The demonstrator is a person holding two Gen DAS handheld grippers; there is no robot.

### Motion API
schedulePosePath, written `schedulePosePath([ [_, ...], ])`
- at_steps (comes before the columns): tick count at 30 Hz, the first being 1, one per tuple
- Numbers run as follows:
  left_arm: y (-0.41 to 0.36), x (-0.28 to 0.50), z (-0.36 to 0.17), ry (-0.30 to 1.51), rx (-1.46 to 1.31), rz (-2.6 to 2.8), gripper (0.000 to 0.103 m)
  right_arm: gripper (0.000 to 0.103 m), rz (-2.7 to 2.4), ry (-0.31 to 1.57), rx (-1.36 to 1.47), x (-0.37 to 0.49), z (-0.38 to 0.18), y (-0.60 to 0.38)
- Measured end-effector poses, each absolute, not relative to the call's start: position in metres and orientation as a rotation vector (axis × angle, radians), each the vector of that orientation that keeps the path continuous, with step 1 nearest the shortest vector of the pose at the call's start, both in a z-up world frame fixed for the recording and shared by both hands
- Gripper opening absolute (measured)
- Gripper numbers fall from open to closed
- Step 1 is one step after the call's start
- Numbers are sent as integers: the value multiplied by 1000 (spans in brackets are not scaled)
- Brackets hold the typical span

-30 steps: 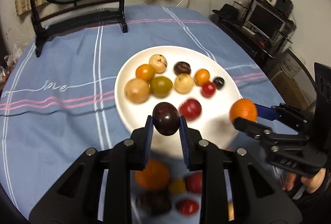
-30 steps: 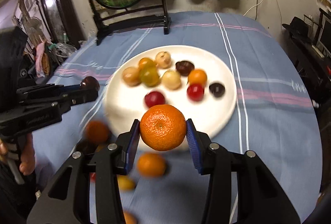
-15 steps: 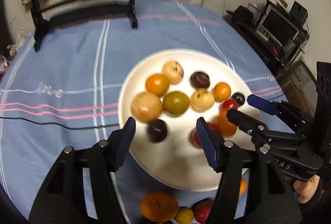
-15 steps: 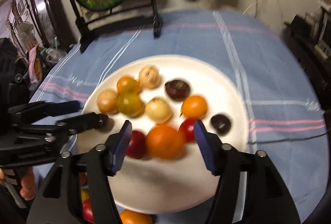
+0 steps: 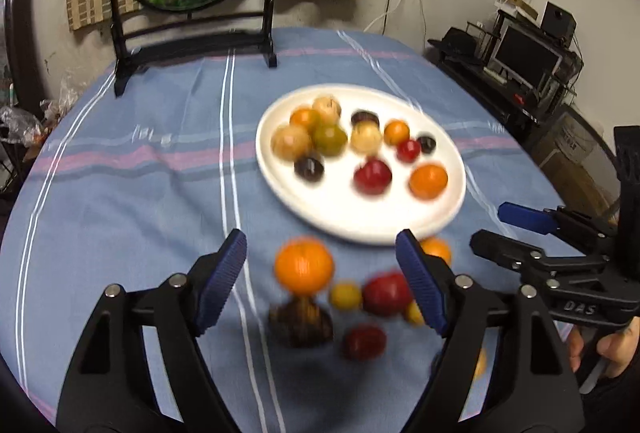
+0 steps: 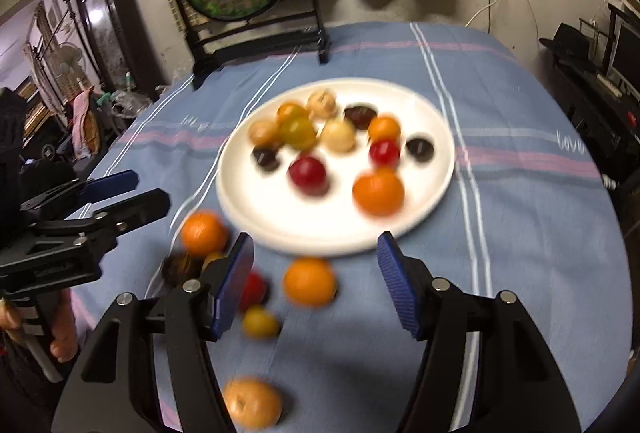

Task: Organize fruits
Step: 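Grasp the tan tomato-like fruit with right gripper while left grasps a brown-spotted dark fruit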

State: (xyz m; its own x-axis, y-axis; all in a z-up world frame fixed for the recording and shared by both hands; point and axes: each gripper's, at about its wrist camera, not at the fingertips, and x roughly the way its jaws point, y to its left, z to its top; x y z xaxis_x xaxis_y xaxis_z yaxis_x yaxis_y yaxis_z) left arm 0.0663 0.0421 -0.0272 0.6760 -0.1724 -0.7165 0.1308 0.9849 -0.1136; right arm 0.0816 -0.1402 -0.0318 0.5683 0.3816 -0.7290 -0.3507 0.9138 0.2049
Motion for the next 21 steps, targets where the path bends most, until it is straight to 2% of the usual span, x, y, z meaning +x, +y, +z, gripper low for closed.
schedulePosePath([
  [7, 50, 37, -47, 847, -84, -168, 81, 65, 413, 901, 45, 57, -42, -144],
  [12, 59, 24, -45, 836, -105, -152, 85, 65, 423, 894, 34, 45, -39, -139],
  [21, 72, 18, -50, 850, -131, -123, 85, 65, 492, 954, -41, 15, -62, -112],
])
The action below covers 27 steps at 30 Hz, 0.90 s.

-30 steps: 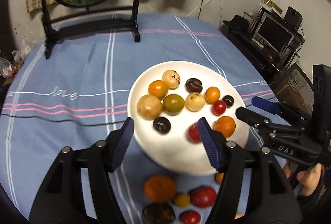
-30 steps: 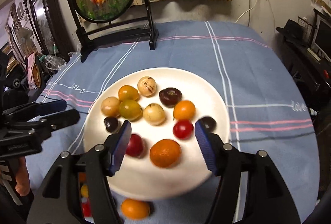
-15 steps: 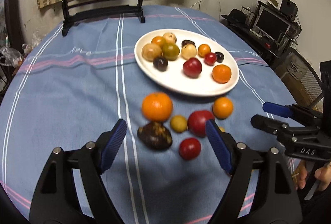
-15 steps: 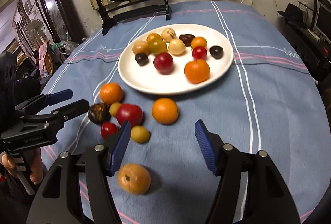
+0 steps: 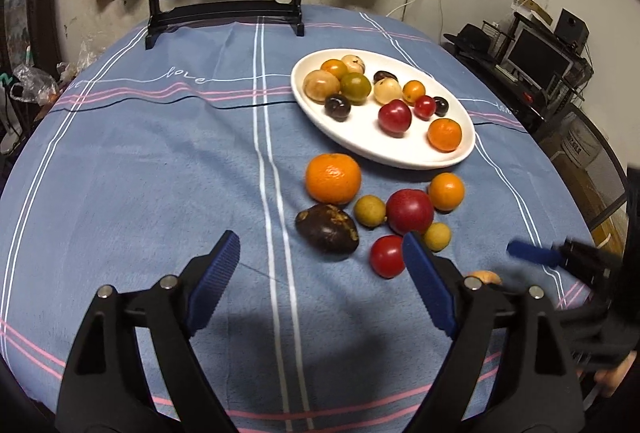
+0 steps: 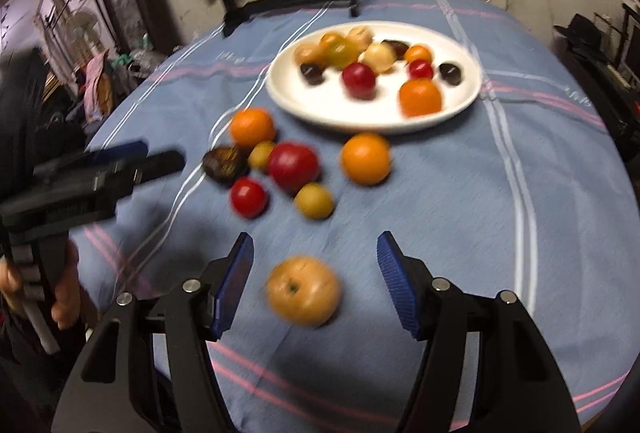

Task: Organize fruits
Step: 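Grasp the tan tomato-like fruit with right gripper while left grasps a brown-spotted dark fruit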

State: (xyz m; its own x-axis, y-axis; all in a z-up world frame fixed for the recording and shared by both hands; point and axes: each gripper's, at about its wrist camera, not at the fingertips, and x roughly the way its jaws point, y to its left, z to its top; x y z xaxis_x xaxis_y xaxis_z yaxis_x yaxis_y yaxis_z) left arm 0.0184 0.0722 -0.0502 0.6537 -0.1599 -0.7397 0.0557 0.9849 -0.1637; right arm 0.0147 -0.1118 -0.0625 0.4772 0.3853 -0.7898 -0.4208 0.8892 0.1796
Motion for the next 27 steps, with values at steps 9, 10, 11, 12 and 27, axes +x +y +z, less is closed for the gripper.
schedulePosePath([
  [9, 78, 16, -60, 878, -111, -109, 85, 65, 470, 979, -128, 9, -92, -97],
  [10, 78, 17, -61, 882, -109, -107, 85, 61, 473, 980, -131, 8, -94, -97],
  [11, 79, 18, -64, 889, -106, -101, 85, 53, 466, 977, -133, 8, -95, -98],
  [12, 79, 20, -65, 892, -103, -97, 85, 46, 472, 973, -118, 7, -94, -100],
  [27, 57, 57, -98, 969, -12, -175, 63, 46, 515, 991, 19, 13, -91, -121],
])
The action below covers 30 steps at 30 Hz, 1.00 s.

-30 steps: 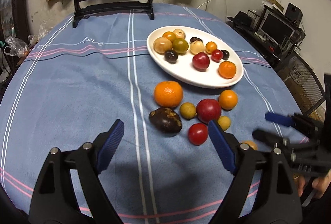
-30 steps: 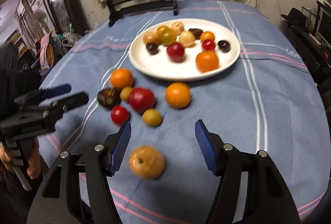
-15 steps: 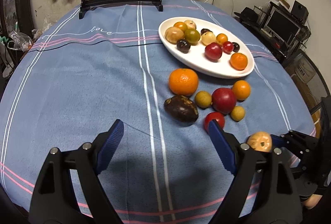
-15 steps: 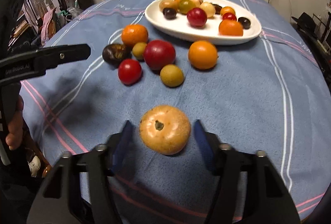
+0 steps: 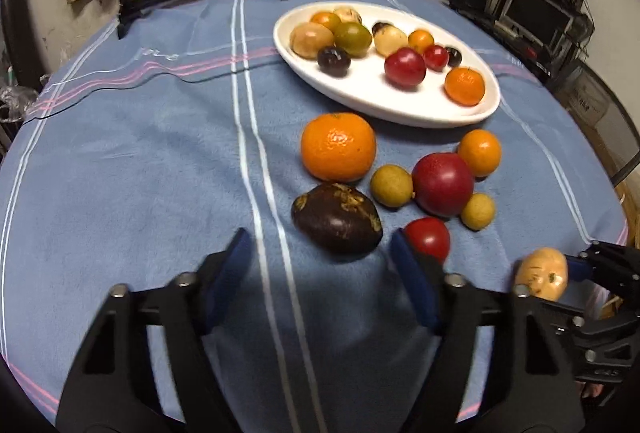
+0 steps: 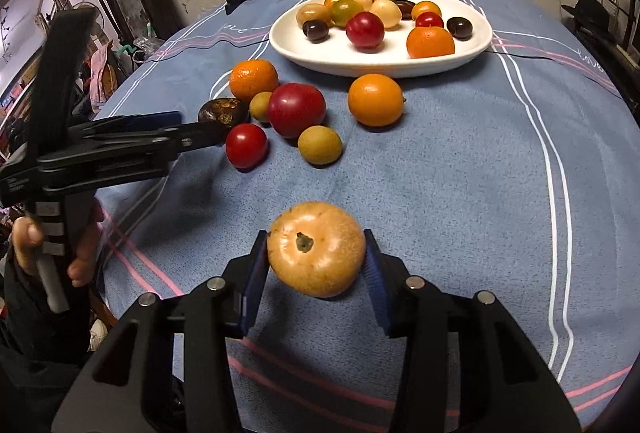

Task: Organize fruits
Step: 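Grasp the tan tomato-like fruit with right gripper while left grasps a brown-spotted dark fruit, then carry both held fruits onto the white plate and open both grippers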

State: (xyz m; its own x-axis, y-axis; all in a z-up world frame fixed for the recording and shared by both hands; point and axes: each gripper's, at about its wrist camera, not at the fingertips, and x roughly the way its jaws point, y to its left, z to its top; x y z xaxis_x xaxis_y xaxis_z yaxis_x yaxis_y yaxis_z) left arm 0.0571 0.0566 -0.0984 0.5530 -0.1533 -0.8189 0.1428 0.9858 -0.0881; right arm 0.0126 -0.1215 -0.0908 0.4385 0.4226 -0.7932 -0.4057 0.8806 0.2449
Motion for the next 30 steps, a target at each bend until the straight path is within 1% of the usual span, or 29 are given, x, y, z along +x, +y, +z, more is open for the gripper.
schedulePosePath([
  [1, 56, 62, -102, 982, -19, -188, 60, 46, 518, 988, 30, 12, -90, -124],
  [4, 49, 67, -102, 956, 20, -184, 57, 46, 517, 980, 45, 13, -87, -130],
  [6, 52, 71, -102, 956, -5, -197, 56, 47, 526, 993, 32, 14, -89, -128],
  [8, 55, 70, -102, 951, -29, -205, 51, 52, 535, 1022, -24, 12, -94, -118],
  [9, 57, 69, -102, 947, -36, -207, 49, 53, 528, 1008, -63, 9, -93, -114],
  [12, 59, 65, -100, 939, -50, -213, 48, 53, 514, 989, -85, 7, -94, -110],
  [13, 60, 63, -99, 935, -59, -218, 48, 51, 505, 984, -93, 7, -94, -109],
  [14, 60, 61, -99, 932, -64, -222, 48, 45, 490, 977, -119, 5, -94, -108],
  [20, 68, 40, -87, 898, -103, -245, 48, 45, 470, 951, -20, 5, -85, -121],
  [30, 73, 17, -55, 819, -133, -290, 48, 45, 427, 887, 22, 12, -62, -134],
])
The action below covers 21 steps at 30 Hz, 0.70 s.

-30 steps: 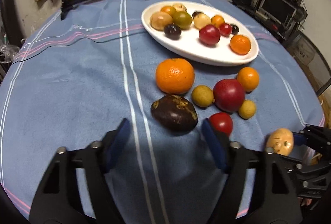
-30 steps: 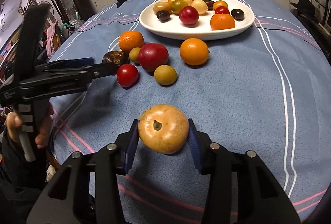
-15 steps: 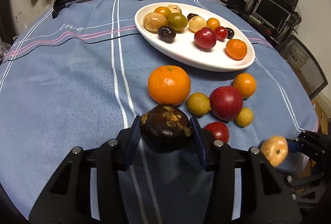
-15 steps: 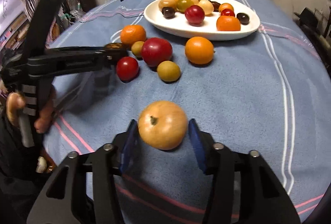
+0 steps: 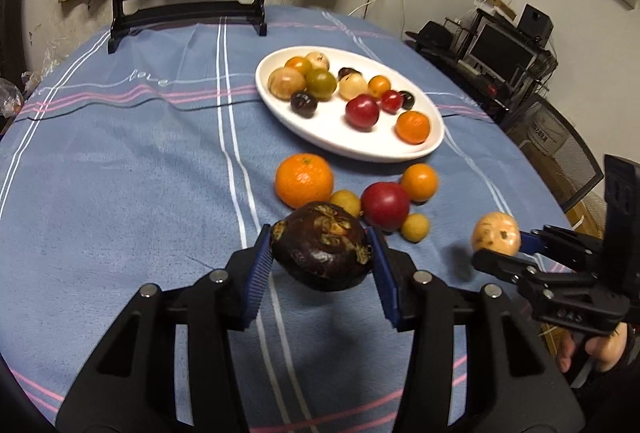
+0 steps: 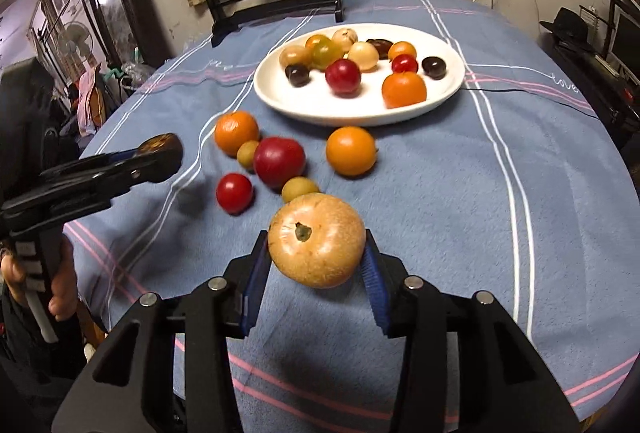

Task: Organize fruits
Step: 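Carry both held fruits onto the white plate and open both grippers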

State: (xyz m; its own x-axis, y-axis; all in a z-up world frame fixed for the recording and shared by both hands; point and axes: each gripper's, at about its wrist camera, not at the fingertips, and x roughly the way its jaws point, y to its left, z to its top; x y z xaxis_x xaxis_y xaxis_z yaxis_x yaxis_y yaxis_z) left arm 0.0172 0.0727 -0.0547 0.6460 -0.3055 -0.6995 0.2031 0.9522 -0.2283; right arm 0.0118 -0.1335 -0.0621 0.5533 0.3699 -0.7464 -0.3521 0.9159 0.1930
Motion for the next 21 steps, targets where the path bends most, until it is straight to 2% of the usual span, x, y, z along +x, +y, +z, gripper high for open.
schedulePosePath([
  [10, 61, 34, -35, 812, -121, -301, 48, 45, 407, 850, 47, 26, -51, -149],
  [21, 41, 120, -5, 814, -72, -275, 48, 45, 423, 815, 11, 94, -27, -145],
])
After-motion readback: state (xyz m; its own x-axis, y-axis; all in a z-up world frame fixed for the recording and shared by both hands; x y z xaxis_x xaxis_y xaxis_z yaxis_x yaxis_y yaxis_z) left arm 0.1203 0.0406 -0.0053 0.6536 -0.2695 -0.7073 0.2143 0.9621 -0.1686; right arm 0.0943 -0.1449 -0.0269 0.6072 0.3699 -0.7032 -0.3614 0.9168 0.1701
